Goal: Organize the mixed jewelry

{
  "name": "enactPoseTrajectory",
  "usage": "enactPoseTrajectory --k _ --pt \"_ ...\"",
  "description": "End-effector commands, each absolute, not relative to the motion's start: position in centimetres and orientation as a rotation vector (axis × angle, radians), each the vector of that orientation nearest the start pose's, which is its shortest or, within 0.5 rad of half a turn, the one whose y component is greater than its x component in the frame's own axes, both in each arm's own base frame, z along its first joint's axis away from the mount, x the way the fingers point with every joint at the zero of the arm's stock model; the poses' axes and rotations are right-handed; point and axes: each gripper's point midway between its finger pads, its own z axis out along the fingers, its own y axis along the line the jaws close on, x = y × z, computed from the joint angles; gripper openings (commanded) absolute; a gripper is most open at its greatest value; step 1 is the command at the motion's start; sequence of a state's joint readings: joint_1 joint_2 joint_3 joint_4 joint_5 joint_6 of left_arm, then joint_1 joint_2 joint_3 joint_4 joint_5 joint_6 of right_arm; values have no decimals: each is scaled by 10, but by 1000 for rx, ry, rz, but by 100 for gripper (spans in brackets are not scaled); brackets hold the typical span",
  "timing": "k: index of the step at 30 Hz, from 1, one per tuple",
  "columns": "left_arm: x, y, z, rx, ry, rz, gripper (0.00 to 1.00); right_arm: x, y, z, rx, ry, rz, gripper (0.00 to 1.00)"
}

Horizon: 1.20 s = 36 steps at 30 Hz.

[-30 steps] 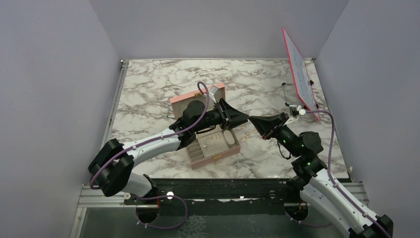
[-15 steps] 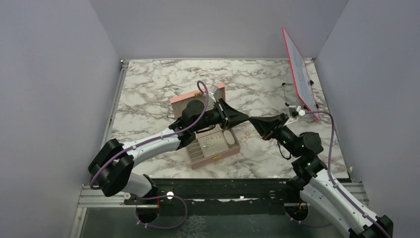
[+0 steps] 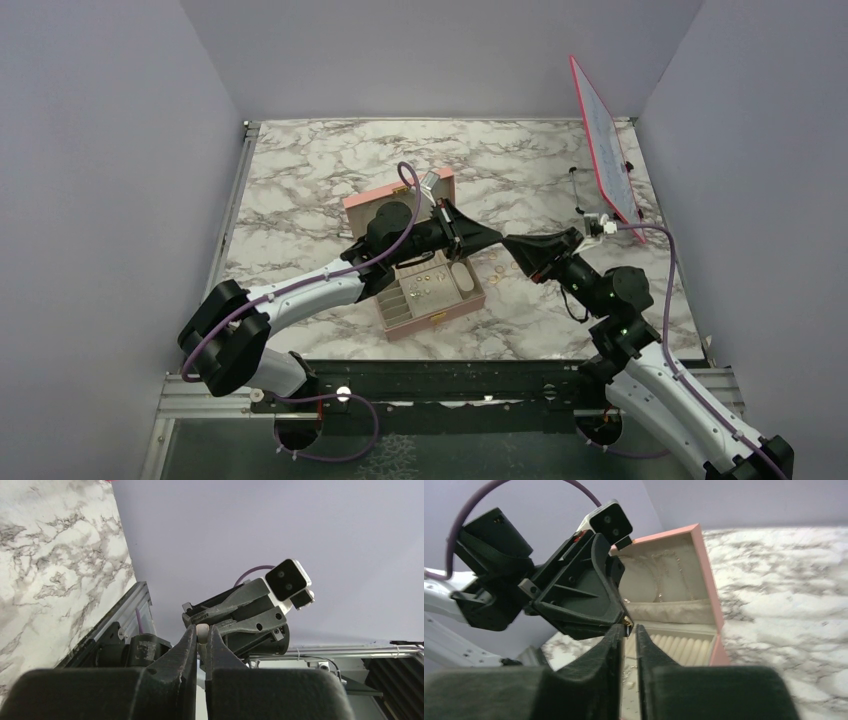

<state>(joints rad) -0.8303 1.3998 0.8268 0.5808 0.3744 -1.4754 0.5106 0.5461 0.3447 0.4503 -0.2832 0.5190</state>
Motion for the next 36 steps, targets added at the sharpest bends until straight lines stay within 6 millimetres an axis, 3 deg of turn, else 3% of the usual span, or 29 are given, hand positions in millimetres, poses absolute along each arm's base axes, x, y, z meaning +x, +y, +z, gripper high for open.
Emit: enactPoseTrajectory --k 1,3,6,11,14,20,28,32,36 --pt "222 -387 293 -216 1931 -1934 4 211 196 291 -220 1377 1067 28" --pt "224 -384 291 -206 1922 -1904 4 213 192 291 -178 1389 1060 40" --pt "226 -378 287 -191 1918 -1850 4 210 185 295 -139 1389 1058 49" --pt "228 -367 278 -136 1947 -1703 4 205 176 308 -107 1392 1041 54" --pt "236 -355 260 -102 2020 -1497 5 208 174 304 -82 1428 1024 54" --pt "239 -319 222 -34 2146 -1142 5 224 178 264 -2 1578 1008 54" --pt "228 -286 168 13 2309 -866 6 238 180 192 155 1823 965 54" --pt "224 -277 144 25 2382 -763 6 238 181 164 199 1909 955 54" --pt "222 -280 132 54 2426 -723 6 237 181 149 221 1954 951 54"
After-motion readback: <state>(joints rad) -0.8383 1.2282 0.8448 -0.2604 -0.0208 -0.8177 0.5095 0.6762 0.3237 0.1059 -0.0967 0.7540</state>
